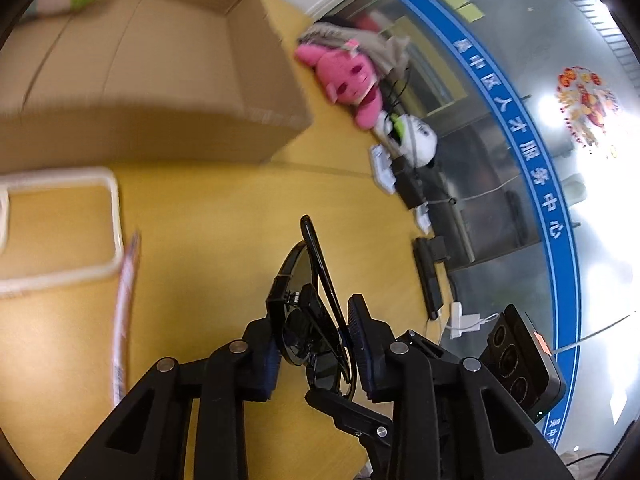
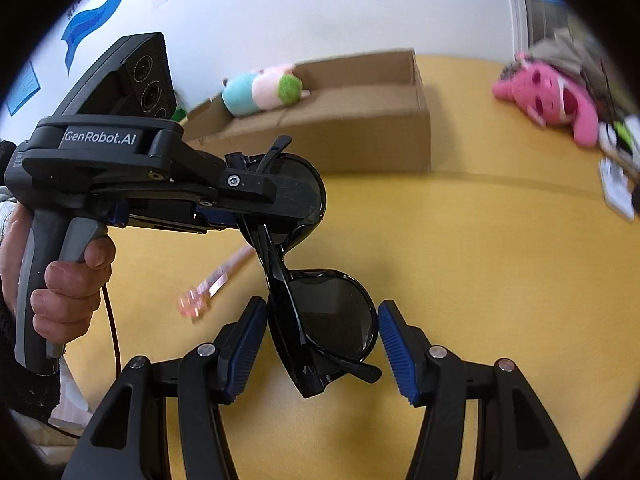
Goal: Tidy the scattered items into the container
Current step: 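Lift the sunglasses with the right gripper toward the box, then lower the held sunglasses into the box with the right gripper, then open the right gripper to release the sunglasses in the box, then move the left gripper down to the clear white-rimmed phone case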
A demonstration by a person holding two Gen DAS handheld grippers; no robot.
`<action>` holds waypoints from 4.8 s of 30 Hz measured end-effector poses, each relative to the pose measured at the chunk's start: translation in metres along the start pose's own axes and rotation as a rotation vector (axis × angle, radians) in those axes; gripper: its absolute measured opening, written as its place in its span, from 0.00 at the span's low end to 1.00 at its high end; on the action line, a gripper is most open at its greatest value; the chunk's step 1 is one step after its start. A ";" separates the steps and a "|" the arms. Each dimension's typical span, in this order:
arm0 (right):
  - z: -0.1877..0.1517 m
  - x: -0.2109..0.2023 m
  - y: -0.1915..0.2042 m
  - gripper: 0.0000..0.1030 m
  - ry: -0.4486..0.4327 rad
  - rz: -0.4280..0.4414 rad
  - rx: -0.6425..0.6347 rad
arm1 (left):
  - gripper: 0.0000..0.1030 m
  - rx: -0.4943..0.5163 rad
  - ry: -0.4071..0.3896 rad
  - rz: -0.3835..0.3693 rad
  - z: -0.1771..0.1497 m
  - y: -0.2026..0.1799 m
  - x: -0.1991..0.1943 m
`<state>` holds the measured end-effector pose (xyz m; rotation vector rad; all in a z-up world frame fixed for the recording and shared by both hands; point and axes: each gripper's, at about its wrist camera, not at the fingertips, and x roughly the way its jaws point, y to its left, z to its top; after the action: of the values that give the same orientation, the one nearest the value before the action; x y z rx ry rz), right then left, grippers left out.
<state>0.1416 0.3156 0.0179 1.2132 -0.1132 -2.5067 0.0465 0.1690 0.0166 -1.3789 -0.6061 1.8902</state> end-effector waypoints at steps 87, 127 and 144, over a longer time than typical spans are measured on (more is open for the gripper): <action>0.197 0.090 0.003 0.75 -0.058 -0.147 -0.052 | 0.95 0.314 -0.313 0.402 0.246 0.031 -0.123; 0.126 0.007 0.083 0.75 -0.164 -0.202 -0.109 | 1.00 0.308 -0.592 0.601 -0.014 -0.015 -0.176; 0.122 0.015 0.069 0.75 -0.142 -0.196 -0.077 | 1.00 0.284 -0.549 0.594 -0.011 -0.003 -0.160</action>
<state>0.0583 0.2366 0.0988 1.0611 0.0703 -2.7375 0.0865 0.0477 0.1138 -0.9027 -0.1558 2.7464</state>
